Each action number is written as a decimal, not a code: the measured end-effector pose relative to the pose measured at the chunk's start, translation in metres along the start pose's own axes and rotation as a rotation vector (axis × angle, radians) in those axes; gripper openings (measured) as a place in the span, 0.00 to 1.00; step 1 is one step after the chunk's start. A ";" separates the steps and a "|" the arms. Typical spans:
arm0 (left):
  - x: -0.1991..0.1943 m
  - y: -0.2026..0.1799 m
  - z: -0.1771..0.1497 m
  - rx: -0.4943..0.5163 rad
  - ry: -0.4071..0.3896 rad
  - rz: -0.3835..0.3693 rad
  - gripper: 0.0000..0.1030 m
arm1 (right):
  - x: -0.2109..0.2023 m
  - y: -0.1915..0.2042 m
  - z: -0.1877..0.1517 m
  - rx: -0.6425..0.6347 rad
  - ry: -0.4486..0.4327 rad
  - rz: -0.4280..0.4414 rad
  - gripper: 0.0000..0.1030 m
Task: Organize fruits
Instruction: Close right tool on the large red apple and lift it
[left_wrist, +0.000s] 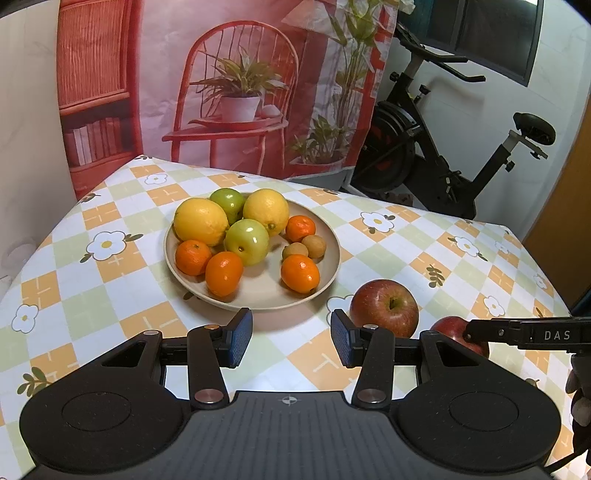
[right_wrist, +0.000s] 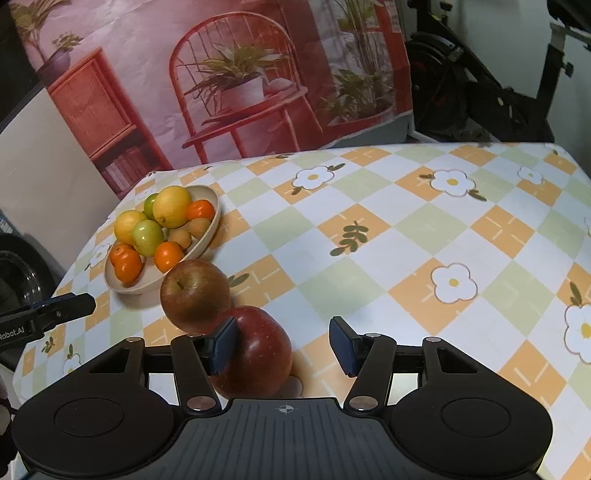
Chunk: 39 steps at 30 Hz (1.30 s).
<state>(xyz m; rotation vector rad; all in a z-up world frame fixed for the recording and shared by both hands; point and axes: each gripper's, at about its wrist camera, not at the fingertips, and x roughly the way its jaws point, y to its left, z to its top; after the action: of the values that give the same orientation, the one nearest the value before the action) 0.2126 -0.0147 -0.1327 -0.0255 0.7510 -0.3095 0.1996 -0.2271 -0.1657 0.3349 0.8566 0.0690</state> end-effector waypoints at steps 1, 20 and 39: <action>0.000 0.000 0.000 0.000 0.001 0.000 0.48 | -0.001 0.001 0.000 -0.009 -0.004 -0.003 0.51; 0.000 0.000 -0.001 -0.017 -0.004 0.000 0.48 | -0.005 0.031 -0.006 -0.226 -0.012 0.006 0.51; 0.001 -0.001 -0.002 -0.021 0.002 0.001 0.48 | 0.008 0.030 -0.010 -0.207 0.046 0.050 0.55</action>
<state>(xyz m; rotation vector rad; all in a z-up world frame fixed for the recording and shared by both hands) 0.2119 -0.0154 -0.1343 -0.0452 0.7562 -0.3010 0.1998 -0.1942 -0.1682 0.1610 0.8787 0.2108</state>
